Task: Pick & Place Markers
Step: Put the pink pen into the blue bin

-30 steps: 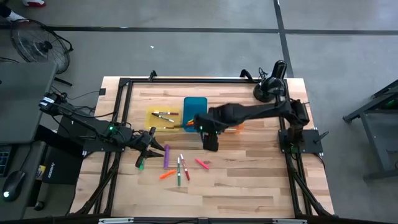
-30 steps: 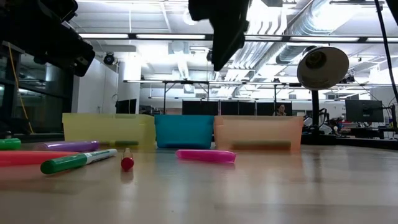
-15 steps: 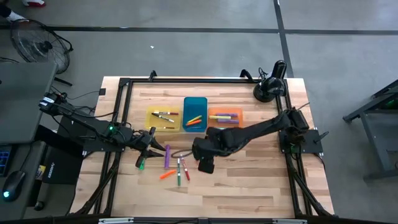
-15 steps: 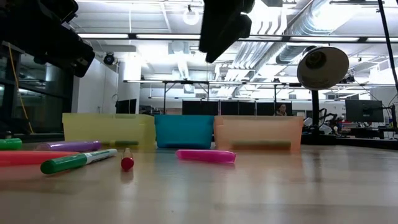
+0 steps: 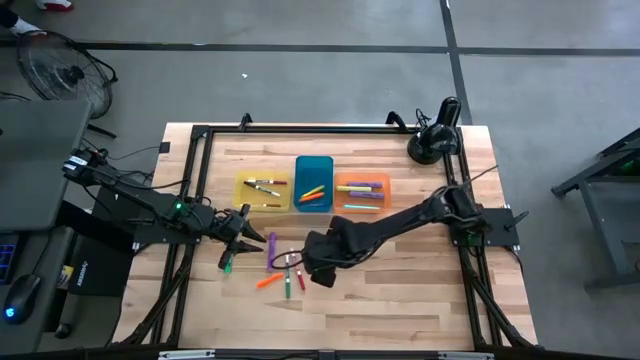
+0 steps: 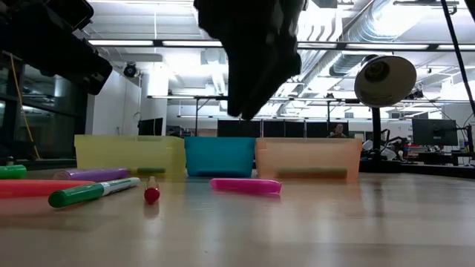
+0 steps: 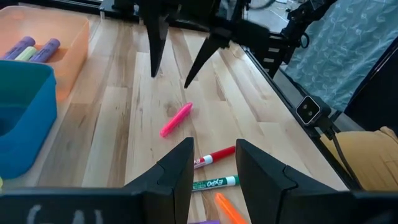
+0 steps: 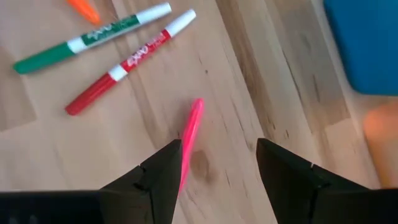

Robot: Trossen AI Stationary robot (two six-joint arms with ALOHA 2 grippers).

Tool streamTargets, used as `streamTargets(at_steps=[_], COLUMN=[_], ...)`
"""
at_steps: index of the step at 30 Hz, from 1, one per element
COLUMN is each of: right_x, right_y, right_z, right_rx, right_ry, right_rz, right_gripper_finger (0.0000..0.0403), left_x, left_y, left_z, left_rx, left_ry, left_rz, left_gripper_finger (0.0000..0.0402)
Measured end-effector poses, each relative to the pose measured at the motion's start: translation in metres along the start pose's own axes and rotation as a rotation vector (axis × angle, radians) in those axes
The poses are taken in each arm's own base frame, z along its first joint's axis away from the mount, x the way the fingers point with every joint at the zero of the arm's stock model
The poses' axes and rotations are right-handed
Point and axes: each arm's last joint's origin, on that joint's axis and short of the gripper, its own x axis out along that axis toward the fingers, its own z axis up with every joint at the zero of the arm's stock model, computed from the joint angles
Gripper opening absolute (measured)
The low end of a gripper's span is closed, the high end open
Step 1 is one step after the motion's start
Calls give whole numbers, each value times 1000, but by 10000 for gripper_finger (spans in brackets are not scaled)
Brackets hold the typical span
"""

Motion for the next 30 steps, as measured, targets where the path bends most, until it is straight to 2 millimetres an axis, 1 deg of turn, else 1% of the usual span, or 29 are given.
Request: streamTargets(at_steps=[6,12,15,19,27,30], right_x=[23,41,45,46,49,48], right_y=[6,10,11,12,13,14], right_z=[-4,-8,-9,-10,-10,-10], right_rx=[-7,-15,1,12,154,178], right_ry=[52,80,86,82,86,78], right_rz=[23,6,-1,0,-3,-3], right_gripper_finger=[195,195,194,194,194,194], left_x=[0,0,0,0,0,0], left_y=[0,0,0,0,0,1], left_z=[-1,-1,-1,-2,-2,-2], left_rx=[-1,-2,-6,-9,-9,-16], left_ry=[6,9,13,20,22,25], left_rz=[1,2,3,5,3,4], left_gripper_finger=[117,117,117,117,117,117])
